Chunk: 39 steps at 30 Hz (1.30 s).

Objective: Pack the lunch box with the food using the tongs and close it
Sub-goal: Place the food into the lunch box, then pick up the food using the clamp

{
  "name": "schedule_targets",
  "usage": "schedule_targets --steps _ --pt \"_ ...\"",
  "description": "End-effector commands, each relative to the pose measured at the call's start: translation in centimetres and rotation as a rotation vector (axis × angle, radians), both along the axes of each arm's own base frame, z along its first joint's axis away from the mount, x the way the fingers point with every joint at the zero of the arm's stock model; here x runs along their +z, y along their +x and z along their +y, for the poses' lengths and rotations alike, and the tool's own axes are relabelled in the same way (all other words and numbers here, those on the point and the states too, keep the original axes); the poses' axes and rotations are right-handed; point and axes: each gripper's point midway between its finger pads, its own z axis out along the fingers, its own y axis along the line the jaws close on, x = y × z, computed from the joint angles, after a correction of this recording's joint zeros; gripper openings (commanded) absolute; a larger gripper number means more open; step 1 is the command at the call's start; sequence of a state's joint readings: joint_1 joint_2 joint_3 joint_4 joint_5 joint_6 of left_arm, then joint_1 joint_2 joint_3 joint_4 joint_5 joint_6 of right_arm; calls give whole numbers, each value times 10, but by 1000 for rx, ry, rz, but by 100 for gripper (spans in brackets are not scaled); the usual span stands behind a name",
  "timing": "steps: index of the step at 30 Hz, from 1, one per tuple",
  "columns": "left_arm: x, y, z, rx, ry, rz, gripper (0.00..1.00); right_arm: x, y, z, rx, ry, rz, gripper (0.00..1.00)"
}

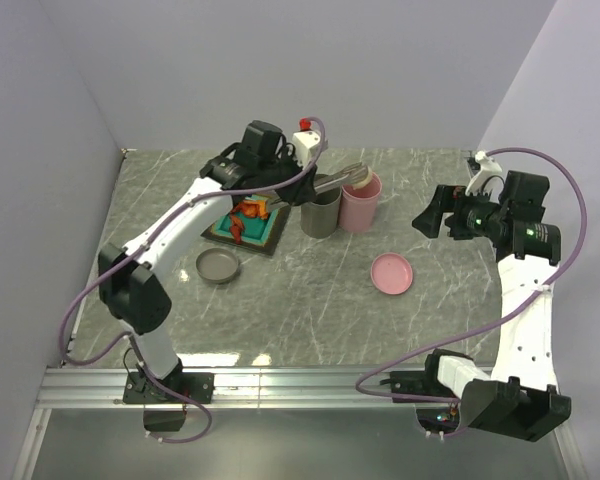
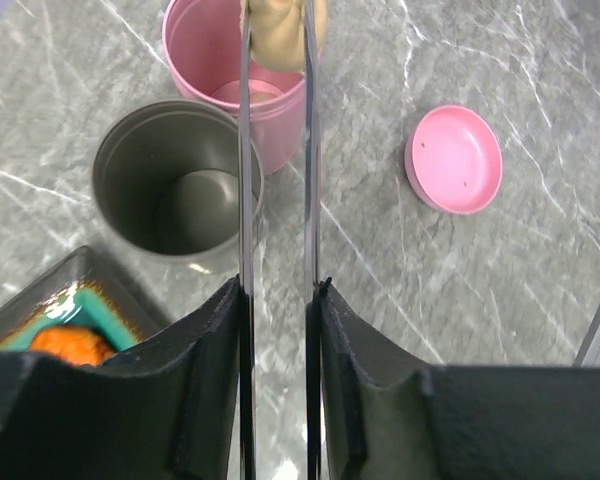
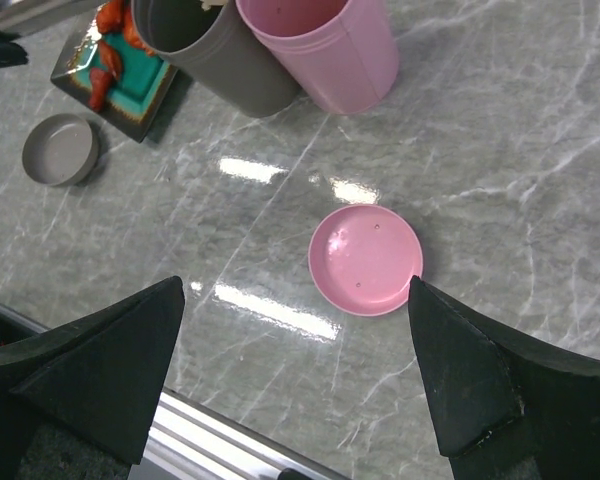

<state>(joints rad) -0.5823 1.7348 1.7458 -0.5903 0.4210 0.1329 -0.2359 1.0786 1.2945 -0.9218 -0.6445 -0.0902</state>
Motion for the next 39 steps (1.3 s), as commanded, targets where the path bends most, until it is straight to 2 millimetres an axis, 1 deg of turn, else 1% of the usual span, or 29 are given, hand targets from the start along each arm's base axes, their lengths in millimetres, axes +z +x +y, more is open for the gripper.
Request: schedule_targets --steps 1,2,3,5,8,9,11,13,14,16,17,20,23,24,26,27,28,29,30,31,32,33,34,35,36,37,38,39 --pt "47 17 -20 13 -119 -95 37 12 -3 -3 -11 1 -40 100" --pt "35 20 -24 10 -105 -63 37 11 -3 -4 -14 3 -44 100" --pt "36 22 -26 8 -105 -64 38 10 -3 -3 -14 9 -41 100" --pt "25 27 -27 19 -92 -51 39 10 -2 -6 -23 15 -44 100" --pt "14 31 -28 28 -77 -40 40 12 -1 -8 -25 42 -45 100" --pt "16 33 -28 31 -76 -41 41 13 -1 -5 -11 57 -45 100" --pt "10 34 -31 20 -67 -29 42 13 -1 -5 -5 63 -45 100" --pt "9 33 -33 11 -68 -23 45 12 -1 -5 -6 66 -43 100" --pt "8 34 -33 11 -66 -20 47 11 0 -6 -7 67 -40 100" --pt "10 33 -34 8 -67 -23 50 11 -1 -5 -5 69 -40 100" --pt "9 34 -34 12 -65 -21 54 11 -1 -4 -1 69 -41 100" --pt "11 35 -34 17 -64 -21 60 11 -2 -5 -1 68 -38 100" --pt "18 35 -33 19 -71 -28 63 11 -1 -5 -2 65 -40 100" --pt "25 35 -34 20 -80 -37 63 11 -2 -5 -1 67 -39 100" --pt "33 33 -32 28 -81 -38 62 10 -2 -5 2 67 -36 100" --pt "45 32 -30 31 -93 -55 62 10 -2 -5 2 64 -38 100" --pt "59 28 -26 32 -105 -76 61 9 -2 -5 0 64 -35 100" --pt "63 25 -21 37 -104 -80 61 10 -2 -5 3 63 -38 100" --pt "63 20 -15 37 -101 -74 61 9 -2 -5 3 62 -35 100" --pt "79 11 -6 38 -116 -95 61 8 -2 -5 3 62 -32 100" --pt "82 11 6 55 -116 -95 60 7 -1 -6 1 58 -29 100" --pt "73 6 17 65 -96 -63 60 5 0 -8 -5 52 -25 100" --pt "86 4 37 93 -116 -74 60 5 0 -9 -6 49 -22 100" --pt "86 3 50 110 -115 -65 59 2 1 -9 -4 51 -14 100" --pt "75 -1 63 131 -97 -28 58 2 1 -9 -3 51 -13 100" --pt "74 -4 75 146 -94 -22 57 1 1 -9 0 53 -10 100" --pt "85 -5 100 188 -96 -55 57 1 2 -9 2 52 -10 100" --pt "72 -9 112 209 -73 -26 57 0 2 -8 6 56 -7 100"
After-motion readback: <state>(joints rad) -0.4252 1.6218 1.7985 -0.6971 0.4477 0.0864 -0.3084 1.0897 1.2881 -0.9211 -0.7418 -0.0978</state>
